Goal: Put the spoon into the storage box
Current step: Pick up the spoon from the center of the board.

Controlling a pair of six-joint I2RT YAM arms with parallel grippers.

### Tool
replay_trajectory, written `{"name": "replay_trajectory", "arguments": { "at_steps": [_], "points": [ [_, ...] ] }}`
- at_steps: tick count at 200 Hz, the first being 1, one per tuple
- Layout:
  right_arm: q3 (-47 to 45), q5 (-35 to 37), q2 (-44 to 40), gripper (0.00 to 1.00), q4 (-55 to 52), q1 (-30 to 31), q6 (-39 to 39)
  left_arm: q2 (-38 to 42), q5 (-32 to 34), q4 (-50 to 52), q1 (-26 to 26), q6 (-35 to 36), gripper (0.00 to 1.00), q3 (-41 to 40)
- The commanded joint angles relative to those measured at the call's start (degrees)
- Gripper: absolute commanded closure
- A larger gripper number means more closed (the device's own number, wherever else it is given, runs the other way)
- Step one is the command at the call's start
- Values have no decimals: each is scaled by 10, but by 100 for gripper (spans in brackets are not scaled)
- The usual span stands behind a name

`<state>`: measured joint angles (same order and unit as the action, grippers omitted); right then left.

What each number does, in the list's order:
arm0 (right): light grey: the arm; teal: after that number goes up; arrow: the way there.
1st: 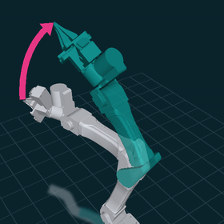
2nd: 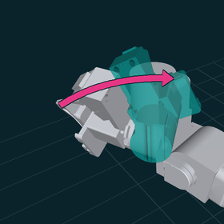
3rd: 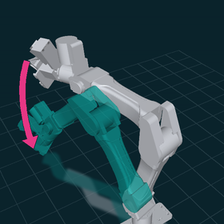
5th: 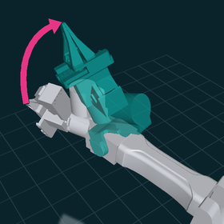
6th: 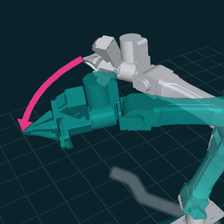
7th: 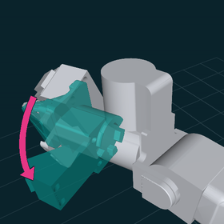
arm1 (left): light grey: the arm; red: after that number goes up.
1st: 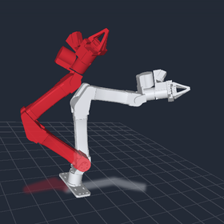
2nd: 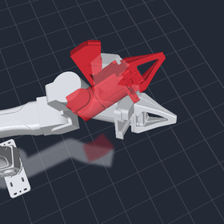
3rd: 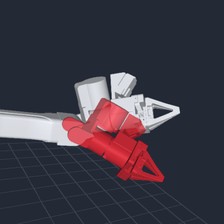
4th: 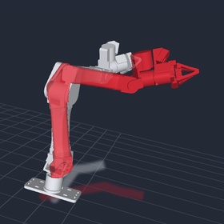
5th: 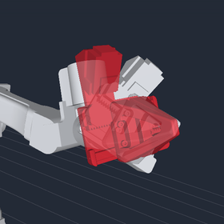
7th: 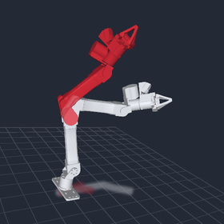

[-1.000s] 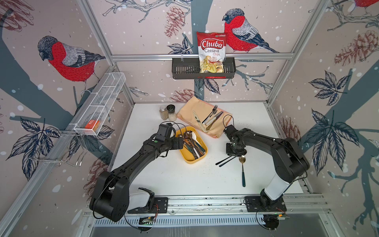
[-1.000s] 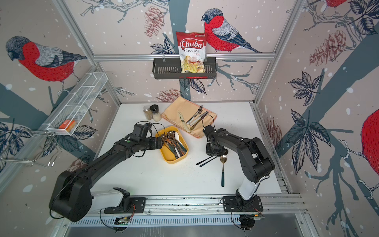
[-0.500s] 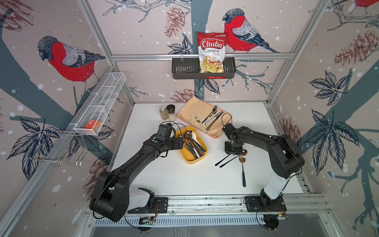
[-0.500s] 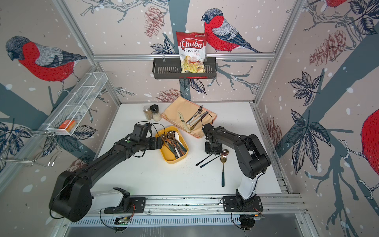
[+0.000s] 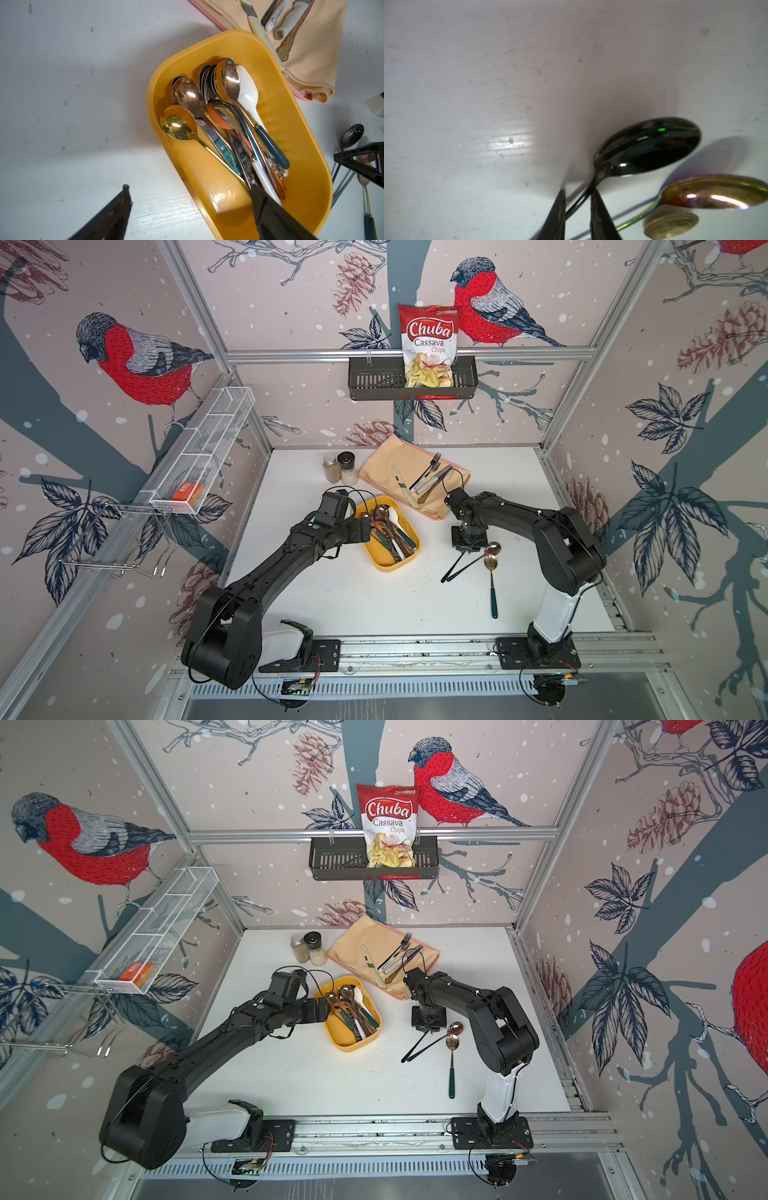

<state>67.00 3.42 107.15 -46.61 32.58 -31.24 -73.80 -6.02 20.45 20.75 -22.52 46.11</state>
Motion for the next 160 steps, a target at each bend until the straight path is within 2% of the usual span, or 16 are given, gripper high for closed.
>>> {"name": "replay_trajectory", "arguments": {
  "at_steps": [1, 79, 160],
  "points": [
    [3, 4, 24, 79, 36, 9, 1, 1, 4, 12, 2, 1, 9, 3],
    [25, -17, 48, 88, 43, 30, -15, 4, 11, 17, 1, 2, 9, 4],
    [5, -34, 24, 95, 59, 38, -33, 4, 13, 21, 1, -1, 8, 8]
  ]
}}
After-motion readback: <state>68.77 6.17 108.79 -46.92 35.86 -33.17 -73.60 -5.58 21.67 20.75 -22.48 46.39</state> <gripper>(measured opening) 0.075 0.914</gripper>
